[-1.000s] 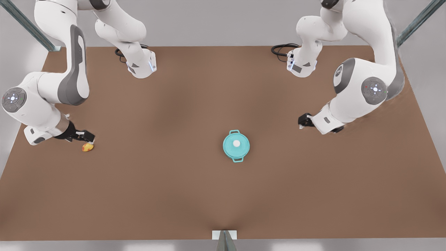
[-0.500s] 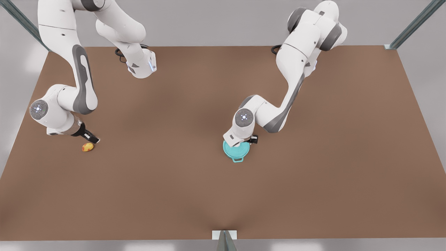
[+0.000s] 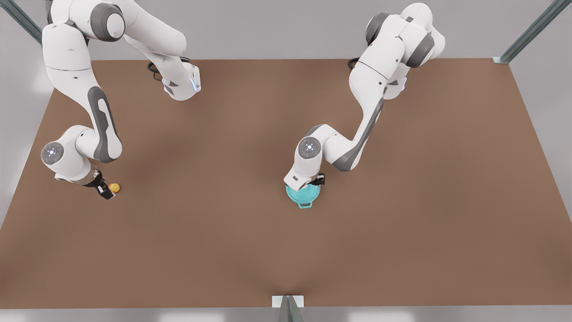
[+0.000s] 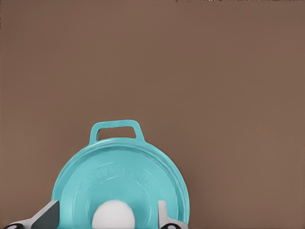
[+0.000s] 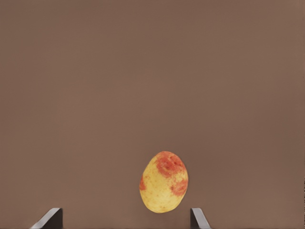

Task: Open the pot lid and put the potato into the pot

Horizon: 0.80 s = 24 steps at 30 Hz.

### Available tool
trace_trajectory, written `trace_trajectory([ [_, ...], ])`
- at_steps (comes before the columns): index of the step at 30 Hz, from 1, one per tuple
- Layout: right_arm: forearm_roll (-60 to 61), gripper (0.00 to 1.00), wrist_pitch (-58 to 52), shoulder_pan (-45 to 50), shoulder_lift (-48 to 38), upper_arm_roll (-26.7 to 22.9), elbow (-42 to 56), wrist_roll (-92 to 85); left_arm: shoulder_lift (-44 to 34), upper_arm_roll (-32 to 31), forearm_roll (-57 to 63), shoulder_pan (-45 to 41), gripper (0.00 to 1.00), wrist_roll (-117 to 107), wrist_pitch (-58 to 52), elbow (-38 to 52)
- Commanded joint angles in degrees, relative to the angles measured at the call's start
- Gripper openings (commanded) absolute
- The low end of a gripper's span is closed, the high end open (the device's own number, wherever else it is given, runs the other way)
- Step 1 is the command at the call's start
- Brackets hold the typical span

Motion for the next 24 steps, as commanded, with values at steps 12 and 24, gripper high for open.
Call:
trace_trajectory([
  [12, -1.4, 1.00, 7.8, 0.0, 5.2, -1.7, -1.4, 7.1, -0.1, 0.0, 1.5, 0.0, 0.56, -12.1, 1.7, -2.0],
  [24, -1.3, 0.99, 8.6, 0.7, 5.8, -1.9, -1.8, 7.4, 5.5, 0.4, 3.2, 17.1, 0.45, 9.8, -2.2, 9.1],
])
